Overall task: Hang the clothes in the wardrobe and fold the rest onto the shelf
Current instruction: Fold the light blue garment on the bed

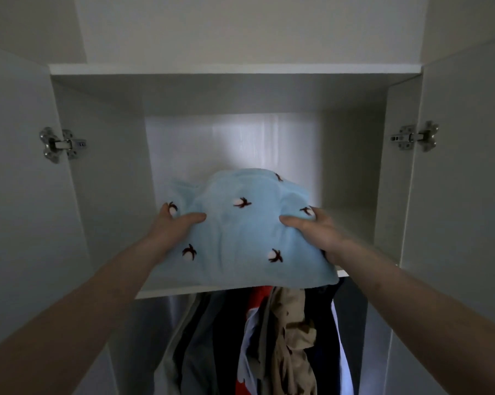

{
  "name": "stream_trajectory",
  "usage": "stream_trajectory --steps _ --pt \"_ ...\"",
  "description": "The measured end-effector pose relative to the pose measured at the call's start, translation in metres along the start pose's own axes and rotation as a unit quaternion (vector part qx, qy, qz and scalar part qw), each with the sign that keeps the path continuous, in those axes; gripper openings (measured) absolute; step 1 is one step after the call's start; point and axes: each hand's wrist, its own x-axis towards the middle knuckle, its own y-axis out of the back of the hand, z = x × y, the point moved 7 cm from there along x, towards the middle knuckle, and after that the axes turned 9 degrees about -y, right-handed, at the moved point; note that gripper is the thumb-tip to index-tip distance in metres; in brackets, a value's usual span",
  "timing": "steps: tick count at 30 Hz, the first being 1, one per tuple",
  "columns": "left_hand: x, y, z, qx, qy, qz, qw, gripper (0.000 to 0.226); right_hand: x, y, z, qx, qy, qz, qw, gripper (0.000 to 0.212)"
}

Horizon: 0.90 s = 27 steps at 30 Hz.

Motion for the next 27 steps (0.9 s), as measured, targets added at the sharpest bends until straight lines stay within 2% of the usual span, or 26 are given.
stream_trajectory --steps 3,5,7,10,11,13,14,15,16,18,19,21,22,24,27 --pt "0.034 -0.008 -0.018 0.023 -0.005 0.017 1.000 0.087 0.049 -0.009 0.009 -0.005 -0.011 -0.026 1.000 0.046" --pt "0.051 -0.012 -0.033 0.045 0.010 0.028 0.999 0.087 0.075 -0.018 0.017 -0.006 -0.022 -0.040 0.999 0.053" --pt "0.067 -0.014 -0.056 0.065 0.030 0.020 0.997 0.097 0.098 -0.026 0.030 -0.018 -0.037 -0.051 0.998 0.056" --pt "0.082 -0.015 -0.083 0.087 0.077 0.021 0.993 0.136 0.121 -0.038 0.044 -0.066 -0.034 -0.072 0.995 0.057" --pt "0.079 -0.017 -0.083 0.102 0.107 0.026 0.989 0.141 0.125 -0.038 0.047 -0.089 -0.035 -0.065 0.993 0.063" --pt "0.078 -0.016 -0.078 0.184 0.128 0.049 0.973 0.135 0.131 -0.032 0.048 -0.182 -0.039 -0.009 0.982 0.089" --pt "0.076 -0.015 -0.065 0.255 0.090 0.070 0.960 0.131 0.130 -0.027 0.046 -0.240 -0.029 0.033 0.970 0.100" --pt "0.071 -0.014 -0.045 0.321 0.009 0.093 0.942 0.123 0.125 -0.025 0.038 -0.285 0.012 0.065 0.956 0.103" --pt "0.064 -0.019 -0.025 0.354 -0.107 0.107 0.923 0.111 0.117 -0.028 0.031 -0.313 0.074 0.083 0.943 0.101" --pt "0.039 -0.041 0.004 0.315 -0.291 0.048 0.902 0.083 0.100 -0.043 0.028 -0.357 0.158 0.066 0.918 0.094" --pt "0.025 -0.056 0.005 0.294 -0.331 -0.015 0.896 0.074 0.097 -0.051 0.036 -0.382 0.157 0.046 0.910 0.094" --pt "0.002 -0.087 -0.009 0.340 -0.361 -0.142 0.857 0.072 0.101 -0.063 0.057 -0.429 0.123 0.022 0.894 0.095" --pt "-0.003 -0.097 -0.022 0.383 -0.363 -0.177 0.831 0.076 0.105 -0.066 0.065 -0.436 0.112 0.017 0.893 0.096" --pt "0.003 -0.104 -0.053 0.444 -0.333 -0.200 0.807 0.083 0.118 -0.070 0.073 -0.419 0.110 0.015 0.901 0.100" --pt "0.028 -0.101 -0.073 0.455 -0.298 -0.175 0.821 0.091 0.140 -0.081 0.074 -0.399 0.126 0.025 0.908 0.111"
